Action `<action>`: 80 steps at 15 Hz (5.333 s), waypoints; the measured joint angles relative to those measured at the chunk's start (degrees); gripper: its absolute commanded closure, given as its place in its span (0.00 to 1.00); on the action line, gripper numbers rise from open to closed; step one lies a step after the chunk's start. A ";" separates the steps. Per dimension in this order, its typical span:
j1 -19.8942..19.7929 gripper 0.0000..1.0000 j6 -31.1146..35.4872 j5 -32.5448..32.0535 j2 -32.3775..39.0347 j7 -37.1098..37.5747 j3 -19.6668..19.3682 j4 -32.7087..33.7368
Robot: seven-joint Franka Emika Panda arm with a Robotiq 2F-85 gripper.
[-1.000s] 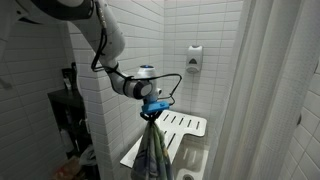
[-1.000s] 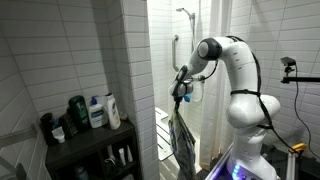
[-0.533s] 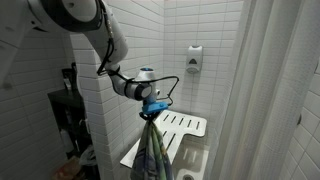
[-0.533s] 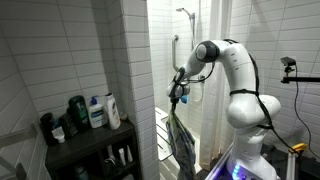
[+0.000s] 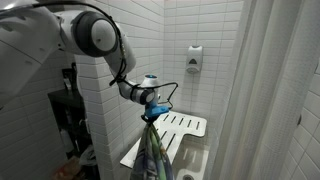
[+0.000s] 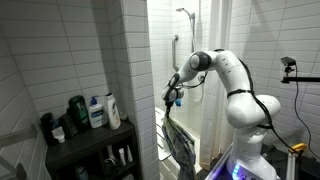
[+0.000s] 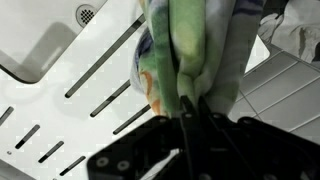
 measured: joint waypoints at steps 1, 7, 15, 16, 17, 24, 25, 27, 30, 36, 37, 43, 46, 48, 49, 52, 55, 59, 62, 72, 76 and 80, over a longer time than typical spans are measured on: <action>0.00 0.98 -0.65 0.00 1.64 -0.29 0.15 1.63; -0.01 0.98 -2.79 -0.01 11.58 -2.01 0.29 9.38; -0.93 0.98 -0.95 -0.05 19.75 -5.69 0.33 15.24; -1.29 0.98 -0.22 -0.06 20.70 -6.31 0.35 15.73; -1.75 0.98 0.51 -0.06 21.71 -6.94 0.40 16.19; -4.72 0.98 4.18 -0.12 27.70 -11.27 2.41 19.35; -4.81 0.93 5.00 -0.29 27.43 -11.39 2.53 19.28; -5.18 0.93 7.35 -0.68 25.45 -11.55 2.91 17.89; -5.59 0.93 7.47 -0.74 22.58 -11.87 3.00 15.50; -5.71 0.93 7.79 -0.75 22.25 -12.15 3.01 14.57; -5.71 0.93 7.82 -0.75 22.25 -12.15 3.02 14.55; -5.72 0.93 7.89 -0.75 22.25 -12.17 3.03 14.52; -5.73 0.93 7.90 -0.75 22.25 -12.17 3.03 14.52; -5.73 0.98 7.90 -0.75 22.25 -12.17 3.03 14.51; -5.73 0.98 7.85 -0.75 22.30 -12.14 3.03 14.53; -5.73 0.98 7.79 -0.93 22.69 -12.14 3.03 14.84; -5.68 0.98 7.39 -1.10 23.53 -12.16 3.03 15.89; -5.67 0.98 6.20 -1.54 25.97 -13.45 3.08 19.13; -5.63 0.98 2.89 -2.09 28.82 -14.95 3.15 23.45; -5.08 0.98 -7.31 -2.03 37.34 -18.76 3.23 34.92; -4.20 0.98 -11.49 -1.99 39.81 -19.38 3.23 38.76; -2.02 0.98 -16.22 -1.97 41.61 -20.37 3.21 42.72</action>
